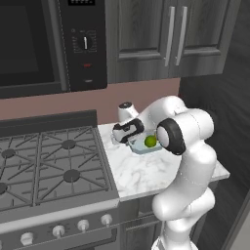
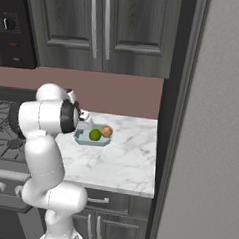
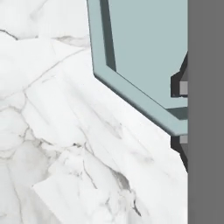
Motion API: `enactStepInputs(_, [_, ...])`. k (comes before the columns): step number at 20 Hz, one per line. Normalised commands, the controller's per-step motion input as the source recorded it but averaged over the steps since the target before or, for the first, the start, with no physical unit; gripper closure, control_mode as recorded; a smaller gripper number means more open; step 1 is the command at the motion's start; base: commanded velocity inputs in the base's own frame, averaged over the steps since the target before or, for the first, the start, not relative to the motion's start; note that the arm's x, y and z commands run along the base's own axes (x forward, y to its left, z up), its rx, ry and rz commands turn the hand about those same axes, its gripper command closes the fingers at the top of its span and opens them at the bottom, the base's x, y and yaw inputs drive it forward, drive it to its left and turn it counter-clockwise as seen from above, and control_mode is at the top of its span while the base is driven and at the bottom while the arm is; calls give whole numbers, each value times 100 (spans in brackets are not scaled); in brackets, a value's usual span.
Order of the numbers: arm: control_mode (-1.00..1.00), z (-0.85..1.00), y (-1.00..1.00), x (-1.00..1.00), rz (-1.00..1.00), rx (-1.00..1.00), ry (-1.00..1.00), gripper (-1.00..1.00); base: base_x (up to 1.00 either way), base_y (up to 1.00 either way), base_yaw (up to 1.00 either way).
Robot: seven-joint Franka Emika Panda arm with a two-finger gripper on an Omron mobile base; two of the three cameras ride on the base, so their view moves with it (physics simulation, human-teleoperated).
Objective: Take the lime and onion out of the freezer and place them in the tupperware container on the counter. Then put the tupperware containing the vegetables back in the freezer.
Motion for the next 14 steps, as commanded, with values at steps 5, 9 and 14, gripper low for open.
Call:
enactStepInputs(5, [-100,42,0,-48,0,-1,-6,100,0,0,0])
enactStepInputs(9, [-100,43,0,-30,0,-5,-2,100,0,0,0])
enactStepInputs(14, [-100,51,0,-1,11,-13,0,100,0,0,0])
